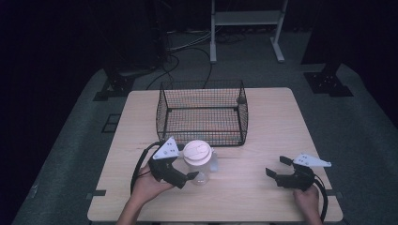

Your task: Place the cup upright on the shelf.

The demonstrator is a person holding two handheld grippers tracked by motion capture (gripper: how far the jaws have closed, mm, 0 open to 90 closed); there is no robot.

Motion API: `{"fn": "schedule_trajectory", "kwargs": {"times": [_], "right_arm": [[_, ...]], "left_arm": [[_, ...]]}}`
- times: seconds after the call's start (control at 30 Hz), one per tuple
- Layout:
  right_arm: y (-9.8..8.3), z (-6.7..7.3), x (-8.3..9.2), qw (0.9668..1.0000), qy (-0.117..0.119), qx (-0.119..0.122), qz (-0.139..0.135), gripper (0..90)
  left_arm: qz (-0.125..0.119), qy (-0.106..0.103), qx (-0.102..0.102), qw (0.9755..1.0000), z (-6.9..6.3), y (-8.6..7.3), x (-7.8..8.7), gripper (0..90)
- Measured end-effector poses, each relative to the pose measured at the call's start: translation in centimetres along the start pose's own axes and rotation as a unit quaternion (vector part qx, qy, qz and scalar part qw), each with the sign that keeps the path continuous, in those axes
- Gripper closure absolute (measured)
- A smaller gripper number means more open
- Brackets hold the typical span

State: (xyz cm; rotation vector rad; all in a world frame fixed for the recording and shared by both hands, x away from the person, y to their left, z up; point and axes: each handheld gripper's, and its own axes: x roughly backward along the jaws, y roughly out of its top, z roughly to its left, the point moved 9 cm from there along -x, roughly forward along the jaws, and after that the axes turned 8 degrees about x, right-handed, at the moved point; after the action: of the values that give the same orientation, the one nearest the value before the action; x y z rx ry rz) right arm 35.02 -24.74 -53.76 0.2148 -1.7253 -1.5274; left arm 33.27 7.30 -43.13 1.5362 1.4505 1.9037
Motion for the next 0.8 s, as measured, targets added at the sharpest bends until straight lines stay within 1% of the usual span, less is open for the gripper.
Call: {"fn": "schedule_trajectory", "kwargs": {"times": [0.1,0.3,0.47,0.67,0.8], "right_arm": [[0.0,0.0,0.0,1.0,0.0,0.0,0.0,12.9],[0.0,0.0,0.0,1.0,0.001,0.0,0.0,12.9],[0.0,0.0,0.0,1.0,0.002,-0.001,0.0,12.9],[0.0,0.0,0.0,1.0,0.002,-0.001,0.0,12.9],[0.0,0.0,0.0,1.0,0.002,0.0,0.0,12.9]], "left_arm": [[0.008,0.004,-0.001,1.0,0.1,0.0,-0.3,0.0],[0.017,0.004,-0.003,0.9998,0.1,0.2,-0.8,0.0],[0.031,0.006,-0.011,0.9994,0.1,0.3,-1.3,0.0],[0.035,0.007,-0.011,0.9993,0.1,0.6,-1.6,0.0],[0.042,0.007,-0.013,0.999,0.2,0.6,-1.9,0.0]]}}
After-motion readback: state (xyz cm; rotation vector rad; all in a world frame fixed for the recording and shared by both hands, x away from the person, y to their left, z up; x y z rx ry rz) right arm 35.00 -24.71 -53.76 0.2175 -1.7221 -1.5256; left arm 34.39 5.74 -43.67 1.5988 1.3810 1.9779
